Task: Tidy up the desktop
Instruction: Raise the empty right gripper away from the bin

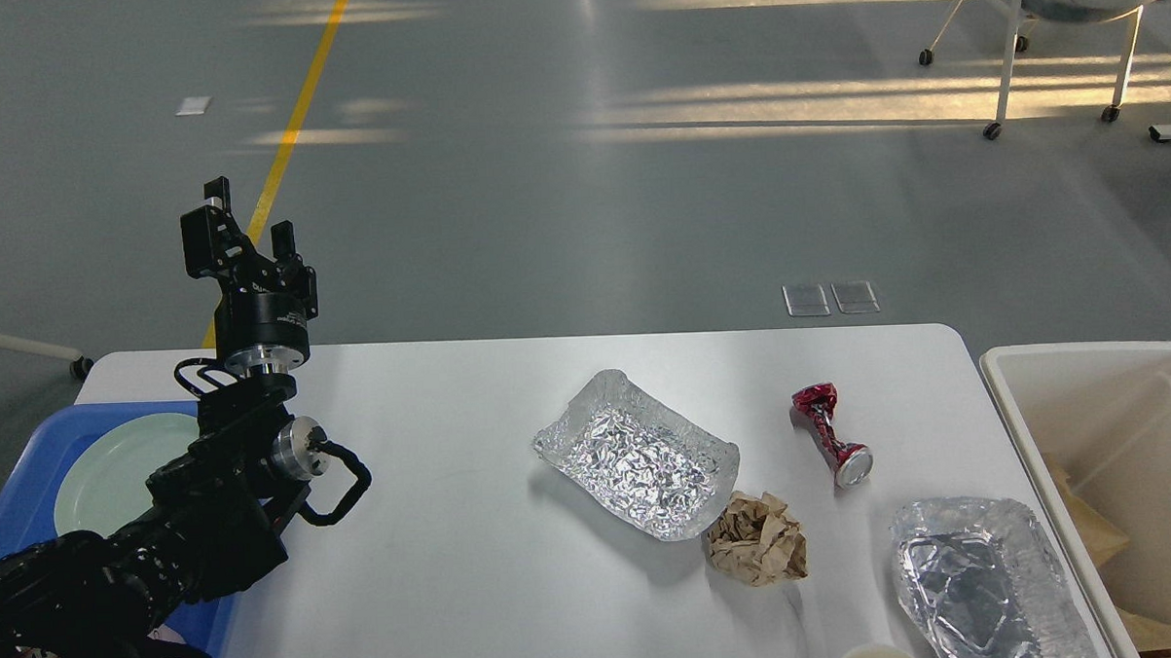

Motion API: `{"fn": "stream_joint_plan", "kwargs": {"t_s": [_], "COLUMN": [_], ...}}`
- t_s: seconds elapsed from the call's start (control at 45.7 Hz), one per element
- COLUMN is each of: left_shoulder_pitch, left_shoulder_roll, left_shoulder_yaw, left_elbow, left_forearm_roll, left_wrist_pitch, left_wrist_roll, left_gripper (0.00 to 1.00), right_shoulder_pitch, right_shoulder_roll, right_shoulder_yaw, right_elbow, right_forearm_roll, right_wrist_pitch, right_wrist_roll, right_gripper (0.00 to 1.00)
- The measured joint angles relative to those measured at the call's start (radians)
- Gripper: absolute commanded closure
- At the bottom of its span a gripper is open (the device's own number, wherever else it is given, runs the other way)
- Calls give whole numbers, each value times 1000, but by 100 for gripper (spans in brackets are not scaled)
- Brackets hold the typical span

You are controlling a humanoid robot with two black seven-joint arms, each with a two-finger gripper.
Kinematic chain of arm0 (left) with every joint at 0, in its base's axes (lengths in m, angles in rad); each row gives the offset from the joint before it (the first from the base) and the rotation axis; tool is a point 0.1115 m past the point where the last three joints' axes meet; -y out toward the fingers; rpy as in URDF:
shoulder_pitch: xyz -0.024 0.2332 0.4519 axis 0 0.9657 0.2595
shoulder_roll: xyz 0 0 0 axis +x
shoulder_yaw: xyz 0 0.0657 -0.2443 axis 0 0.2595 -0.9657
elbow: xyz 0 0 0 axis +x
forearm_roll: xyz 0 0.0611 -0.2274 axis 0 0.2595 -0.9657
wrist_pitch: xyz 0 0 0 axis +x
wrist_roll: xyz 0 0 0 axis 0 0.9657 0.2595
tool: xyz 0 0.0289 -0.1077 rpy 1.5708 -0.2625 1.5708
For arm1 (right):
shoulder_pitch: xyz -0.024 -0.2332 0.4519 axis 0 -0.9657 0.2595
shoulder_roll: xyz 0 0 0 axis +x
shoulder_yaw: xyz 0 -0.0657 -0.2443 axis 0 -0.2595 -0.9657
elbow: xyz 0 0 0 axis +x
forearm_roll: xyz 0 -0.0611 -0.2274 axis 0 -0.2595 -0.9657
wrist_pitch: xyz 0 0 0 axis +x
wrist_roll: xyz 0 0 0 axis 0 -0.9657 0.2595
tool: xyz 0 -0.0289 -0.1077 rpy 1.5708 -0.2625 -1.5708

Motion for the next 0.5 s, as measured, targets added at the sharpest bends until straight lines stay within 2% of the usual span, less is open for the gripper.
{"fn": "stream_joint_plan", "kwargs": {"t_s": [0.241,0.503], "left_shoulder_pitch": [0,0], "left_shoulder_roll": [0,0], "left_shoulder_yaw": [0,0], "left_elbow": [0,0], "left_forearm_roll": [0,0], "left_wrist_pitch": [0,0], "left_wrist_roll": [0,0], "left_gripper": [4,4], "right_shoulder_pitch": [149,140], "right_shoulder_roll": [31,47], "right_shoulder_yaw": [39,69], "right_elbow": [87,109], "right_forearm_roll": [-1,-1], "right_wrist_pitch": [0,0], "right_wrist_roll": [0,-4], "right_gripper": [0,0]}}
